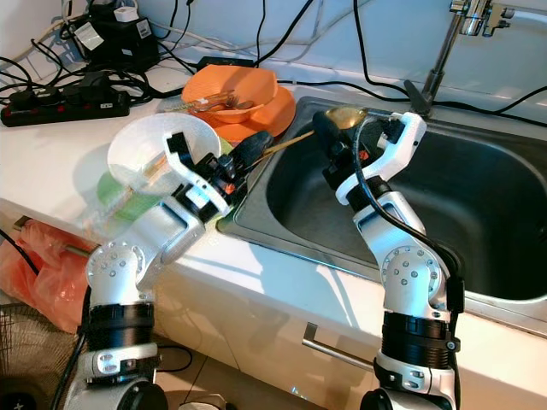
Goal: Kitchen organization
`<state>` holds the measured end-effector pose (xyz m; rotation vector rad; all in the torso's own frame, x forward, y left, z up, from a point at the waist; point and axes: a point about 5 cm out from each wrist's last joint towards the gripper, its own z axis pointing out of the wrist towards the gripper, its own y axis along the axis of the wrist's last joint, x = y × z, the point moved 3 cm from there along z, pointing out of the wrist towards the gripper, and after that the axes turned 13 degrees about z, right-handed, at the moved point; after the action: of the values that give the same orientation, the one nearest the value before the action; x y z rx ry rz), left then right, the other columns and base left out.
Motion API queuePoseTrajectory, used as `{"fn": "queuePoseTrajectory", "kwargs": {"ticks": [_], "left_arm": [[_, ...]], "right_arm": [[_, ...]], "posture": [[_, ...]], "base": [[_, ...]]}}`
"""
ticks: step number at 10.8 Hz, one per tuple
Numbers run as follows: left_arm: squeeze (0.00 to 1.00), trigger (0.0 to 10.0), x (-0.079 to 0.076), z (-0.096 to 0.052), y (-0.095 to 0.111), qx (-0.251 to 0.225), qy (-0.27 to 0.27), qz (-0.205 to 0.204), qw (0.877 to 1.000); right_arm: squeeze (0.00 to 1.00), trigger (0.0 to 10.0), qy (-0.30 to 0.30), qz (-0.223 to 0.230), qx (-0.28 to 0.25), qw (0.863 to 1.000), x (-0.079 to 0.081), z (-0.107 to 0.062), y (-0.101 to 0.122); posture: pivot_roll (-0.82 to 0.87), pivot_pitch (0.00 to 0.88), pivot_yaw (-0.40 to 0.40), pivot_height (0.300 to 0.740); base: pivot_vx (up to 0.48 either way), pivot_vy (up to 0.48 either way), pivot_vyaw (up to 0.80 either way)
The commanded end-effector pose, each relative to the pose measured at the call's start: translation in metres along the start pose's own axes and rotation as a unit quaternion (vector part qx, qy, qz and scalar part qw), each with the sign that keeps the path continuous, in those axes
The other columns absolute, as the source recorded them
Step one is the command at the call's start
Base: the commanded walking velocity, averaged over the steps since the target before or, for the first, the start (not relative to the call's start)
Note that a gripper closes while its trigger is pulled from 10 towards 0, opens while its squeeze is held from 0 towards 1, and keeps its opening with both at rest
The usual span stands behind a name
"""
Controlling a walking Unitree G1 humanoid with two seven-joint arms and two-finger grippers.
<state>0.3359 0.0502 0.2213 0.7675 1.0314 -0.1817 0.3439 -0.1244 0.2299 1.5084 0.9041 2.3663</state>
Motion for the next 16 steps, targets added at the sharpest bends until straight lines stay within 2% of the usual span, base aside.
{"fn": "queuePoseTrajectory", "kwargs": {"ticks": [1, 4, 5, 7, 10, 12, 16], "left_arm": [[0.0, 10.0, -0.03, 0.01, -0.002, 0.027, -0.046, 0.045, 0.998], [0.0, 10.0, -0.03, 0.011, -0.003, 0.033, -0.042, 0.05, 0.997], [1.0, 10.0, -0.03, 0.011, -0.003, 0.037, -0.039, 0.059, 0.997], [1.0, 10.0, -0.033, 0.012, -0.007, 0.052, -0.041, 0.064, 0.996], [1.0, 10.0, -0.028, 0.008, -0.021, 0.081, -0.04, 0.07, 0.993], [1.0, 10.0, -0.023, 0.008, -0.02, 0.085, -0.026, 0.09, 0.992], [1.0, 10.0, -0.021, 0.0, -0.029, 0.121, -0.024, 0.127, 0.984]], "right_arm": [[0.0, 0.0, -0.043, -0.019, -0.01, 0.999, -0.013, -0.001, 0.006], [0.0, 0.0, -0.043, -0.018, -0.016, 0.999, -0.013, -0.001, 0.006], [0.0, 0.0, -0.044, -0.017, -0.019, 0.999, -0.014, -0.001, 0.007], [0.0, 0.0, -0.046, -0.019, -0.022, 0.999, -0.014, -0.001, 0.008], [0.0, 0.0, -0.064, -0.029, -0.033, 0.997, -0.02, -0.002, 0.011], [0.0, 0.0, -0.079, -0.035, -0.041, 0.995, -0.025, -0.003, 0.014], [0.0, 0.0, -0.121, -0.055, -0.058, 0.989, -0.039, -0.005, 0.02]], "posture": [[0.22, 0.018, 0.047, 0.74], [0.22, 0.018, 0.052, 0.74], [0.22, 0.02, 0.054, 0.74], [0.22, 0.02, 0.053, 0.74], [0.22, 0.022, 0.052, 0.74], [0.22, 0.023, 0.053, 0.74], [0.22, 0.028, 0.048, 0.74]], "base": [[0.0, 0.0, 0.0], [0.0, 0.0, 0.0], [0.0, 0.0, 0.0], [0.0, 0.0, 0.0], [0.0, 0.0, 0.0], [0.0, 0.0, 0.0], [0.0, 0.0, 0.0]]}}
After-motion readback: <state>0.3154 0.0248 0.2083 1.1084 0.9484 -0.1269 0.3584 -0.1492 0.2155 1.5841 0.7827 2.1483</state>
